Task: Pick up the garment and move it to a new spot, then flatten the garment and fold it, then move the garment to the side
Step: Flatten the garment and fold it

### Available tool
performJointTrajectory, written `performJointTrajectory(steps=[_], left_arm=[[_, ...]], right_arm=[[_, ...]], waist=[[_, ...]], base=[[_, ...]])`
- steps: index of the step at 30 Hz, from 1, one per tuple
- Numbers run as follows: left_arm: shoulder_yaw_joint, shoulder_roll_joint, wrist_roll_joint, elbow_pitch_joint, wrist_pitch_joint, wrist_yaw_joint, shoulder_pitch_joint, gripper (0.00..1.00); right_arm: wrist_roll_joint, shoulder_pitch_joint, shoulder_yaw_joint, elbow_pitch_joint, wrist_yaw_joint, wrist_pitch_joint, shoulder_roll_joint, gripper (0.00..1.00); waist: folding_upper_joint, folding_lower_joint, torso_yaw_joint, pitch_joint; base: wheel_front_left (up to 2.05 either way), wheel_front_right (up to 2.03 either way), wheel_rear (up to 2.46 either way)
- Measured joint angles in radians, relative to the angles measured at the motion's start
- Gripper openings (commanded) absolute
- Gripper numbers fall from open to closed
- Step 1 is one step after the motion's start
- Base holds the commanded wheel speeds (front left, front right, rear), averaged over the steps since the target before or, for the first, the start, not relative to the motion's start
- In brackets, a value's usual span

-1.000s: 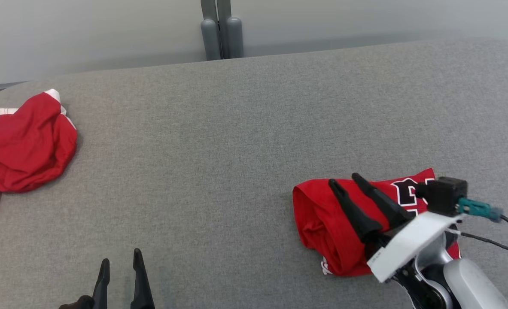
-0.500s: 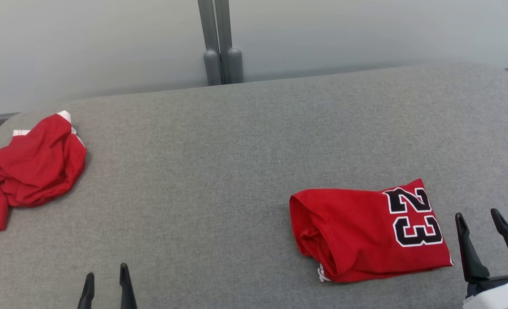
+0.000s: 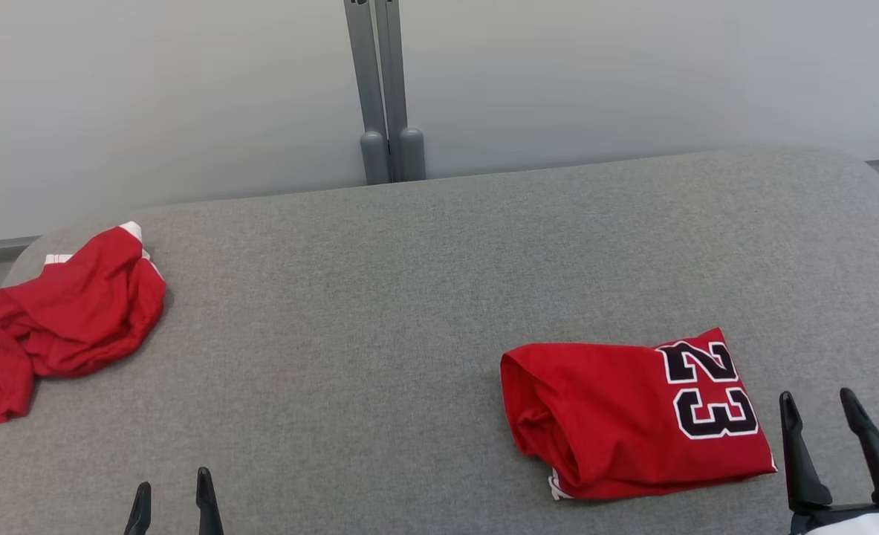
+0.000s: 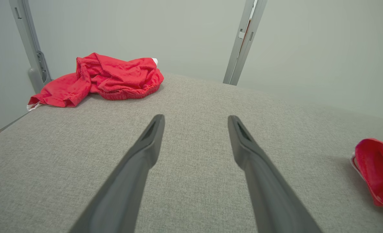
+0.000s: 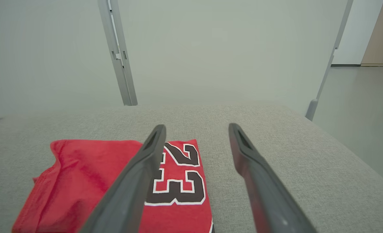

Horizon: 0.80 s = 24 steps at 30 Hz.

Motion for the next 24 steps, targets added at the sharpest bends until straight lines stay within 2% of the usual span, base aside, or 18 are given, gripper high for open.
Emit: performJointTrajectory(steps=[1, 5, 14, 16, 24], left_arm=[[0.001, 0.000, 0.000, -0.001, 0.000, 0.000, 0.000, 1.00], [0.000, 0.000, 0.002, -0.005, 0.000, 0.000, -0.001, 1.00], [-0.040, 0.000, 0.000, -0.010, 0.000, 0.009, -0.014, 1.00], [-0.036, 0.000, 0.001, -0.008, 0.000, 0.015, -0.028, 1.00], [-0.041, 0.000, -0.006, 0.000, 0.000, 0.018, -0.048, 1.00]], right_arm=[[-0.006, 0.000, 0.003, 0.002, 0.000, 0.000, 0.005, 0.00], [-0.027, -0.012, 0.103, 0.070, 0.000, 0.000, 0.014, 0.00], [-0.113, -0.209, 0.290, 0.388, 0.000, 0.000, 0.090, 0.00], [-0.131, -0.243, 0.376, 0.432, 0.000, 0.000, 0.099, 0.00], [-0.115, -0.301, 0.560, 0.487, 0.000, 0.000, 0.106, 0.00]], waist=[[0.0000, 0.0000, 0.000, 0.000], [0.0000, 0.0000, 0.007, 0.009], [0.0000, 0.0000, 0.035, 0.065], [0.0000, 0.0000, 0.052, 0.079], [0.0000, 0.0000, 0.090, 0.102]], base=[[0.00, 0.00, 0.00], [0.00, 0.00, 0.00], [0.00, 0.00, 0.00], [0.00, 0.00, 0.00], [0.00, 0.00, 0.00]])
